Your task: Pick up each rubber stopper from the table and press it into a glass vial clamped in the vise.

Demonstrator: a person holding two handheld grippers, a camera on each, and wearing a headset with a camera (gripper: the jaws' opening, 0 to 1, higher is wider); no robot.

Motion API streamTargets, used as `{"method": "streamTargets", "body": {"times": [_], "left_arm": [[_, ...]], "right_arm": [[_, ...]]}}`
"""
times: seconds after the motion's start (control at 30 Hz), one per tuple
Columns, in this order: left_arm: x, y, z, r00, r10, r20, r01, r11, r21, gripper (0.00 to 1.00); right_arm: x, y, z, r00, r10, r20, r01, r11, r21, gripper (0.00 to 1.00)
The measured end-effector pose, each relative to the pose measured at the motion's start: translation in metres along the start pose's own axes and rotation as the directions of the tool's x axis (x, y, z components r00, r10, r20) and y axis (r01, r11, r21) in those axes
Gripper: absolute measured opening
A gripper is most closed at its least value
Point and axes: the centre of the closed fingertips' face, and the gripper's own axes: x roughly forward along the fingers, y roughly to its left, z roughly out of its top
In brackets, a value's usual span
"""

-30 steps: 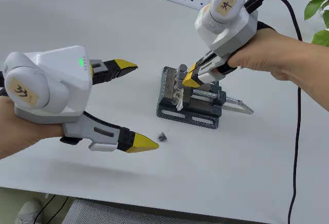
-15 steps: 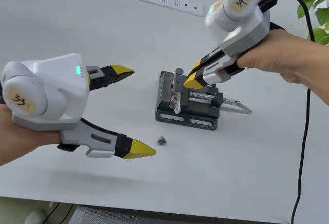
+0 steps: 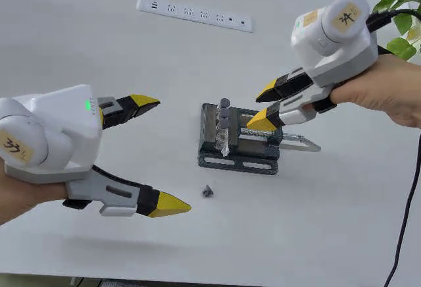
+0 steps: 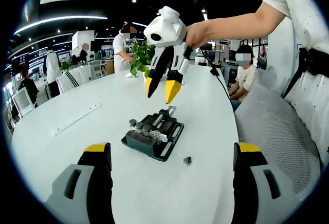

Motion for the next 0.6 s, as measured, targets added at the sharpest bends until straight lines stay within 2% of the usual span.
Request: {"method": "streamTargets", "body": {"times": [0.4, 0.6], "left_arm": [[-0.006, 0.003, 0.001, 0.9996, 0.011, -0.025, -0.01, 1.0, 0.02, 0.99], [-0.009, 0.003, 0.0, 0.999, 0.015, -0.043, -0.013, 1.0, 0.028, 0.99]], "right_arm": [[-0.019, 0.003, -0.025, 0.9966, -0.033, 0.076, 0.031, 0.999, 0.031, 0.5], [-0.027, 0.008, -0.041, 0.9904, -0.053, 0.127, 0.046, 0.997, 0.057, 0.58]]}}
